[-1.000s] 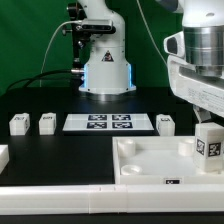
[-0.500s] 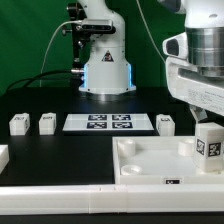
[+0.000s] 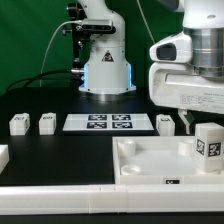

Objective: Assemble one leg

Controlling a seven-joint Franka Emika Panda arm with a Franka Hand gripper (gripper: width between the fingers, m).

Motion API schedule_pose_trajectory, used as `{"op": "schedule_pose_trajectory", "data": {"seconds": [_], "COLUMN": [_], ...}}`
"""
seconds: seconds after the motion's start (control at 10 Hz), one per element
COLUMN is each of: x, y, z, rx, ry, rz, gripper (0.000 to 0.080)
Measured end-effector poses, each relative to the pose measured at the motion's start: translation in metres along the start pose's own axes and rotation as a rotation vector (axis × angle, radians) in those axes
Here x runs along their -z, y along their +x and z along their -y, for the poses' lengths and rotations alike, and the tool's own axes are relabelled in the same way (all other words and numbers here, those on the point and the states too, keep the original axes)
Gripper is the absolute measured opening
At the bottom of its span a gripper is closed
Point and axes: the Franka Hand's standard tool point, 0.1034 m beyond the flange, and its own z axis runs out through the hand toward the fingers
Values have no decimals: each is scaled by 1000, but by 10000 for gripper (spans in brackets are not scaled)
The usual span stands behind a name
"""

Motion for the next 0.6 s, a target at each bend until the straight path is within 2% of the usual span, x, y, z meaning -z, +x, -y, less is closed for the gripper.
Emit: {"op": "schedule_pose_trajectory", "data": {"seconds": [0.2,0.4,0.6], "x": [0,0,1], "y": [4,4,6], "z": [-6,-5,-7], "rx": [311,504,732], "ry": [-9,-10,-25], "rz": [-5,-6,-9], "gripper": [648,648,648]}}
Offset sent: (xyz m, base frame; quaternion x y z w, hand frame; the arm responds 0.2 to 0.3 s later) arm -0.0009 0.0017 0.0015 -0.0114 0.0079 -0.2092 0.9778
